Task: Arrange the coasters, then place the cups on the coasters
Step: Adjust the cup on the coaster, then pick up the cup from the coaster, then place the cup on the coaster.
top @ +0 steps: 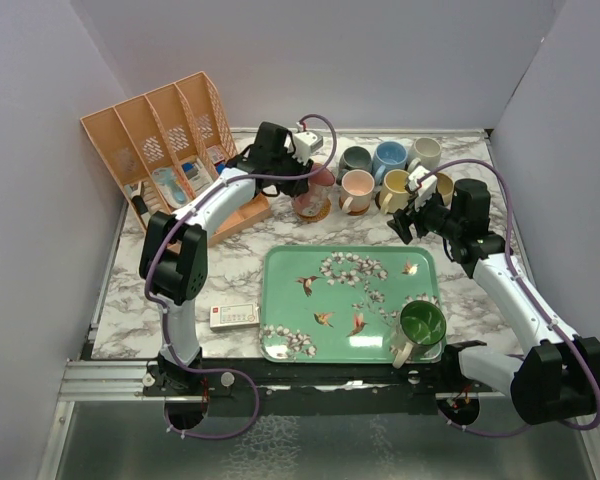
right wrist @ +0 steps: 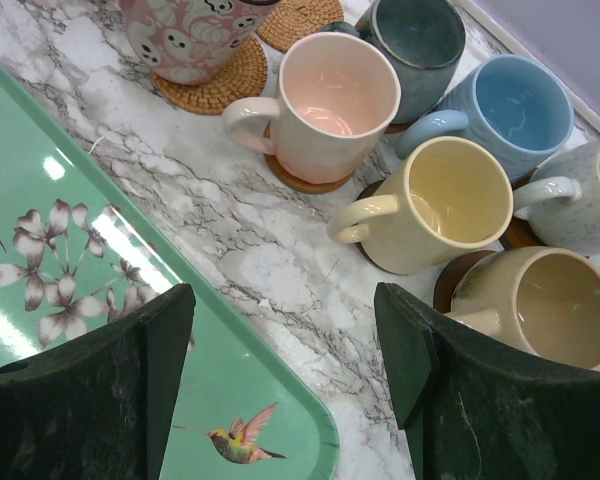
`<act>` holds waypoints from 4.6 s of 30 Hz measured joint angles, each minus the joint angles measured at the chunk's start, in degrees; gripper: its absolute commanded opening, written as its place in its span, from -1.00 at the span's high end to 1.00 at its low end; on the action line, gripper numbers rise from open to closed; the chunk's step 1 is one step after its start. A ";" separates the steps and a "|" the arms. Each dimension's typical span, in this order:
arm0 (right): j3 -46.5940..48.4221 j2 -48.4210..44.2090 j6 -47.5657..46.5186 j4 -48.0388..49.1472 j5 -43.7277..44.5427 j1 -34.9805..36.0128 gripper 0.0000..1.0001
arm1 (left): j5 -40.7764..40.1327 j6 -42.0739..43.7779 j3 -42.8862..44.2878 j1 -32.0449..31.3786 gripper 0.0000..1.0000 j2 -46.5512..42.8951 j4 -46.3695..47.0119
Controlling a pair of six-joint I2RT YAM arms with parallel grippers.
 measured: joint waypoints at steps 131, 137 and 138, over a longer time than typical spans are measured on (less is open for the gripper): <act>-0.76 0.00 -2.54 0.02 2.69 0.00 -0.49 | -1.22 4.22 29.79 4.66 1.00 22.84 -5.27; -0.81 0.00 -2.56 0.00 2.71 0.00 -0.49 | -1.33 4.35 31.15 4.35 1.00 23.85 -6.64; -0.81 0.00 -2.58 0.00 2.73 0.00 -0.49 | -1.33 4.33 31.45 4.26 1.00 24.15 -6.69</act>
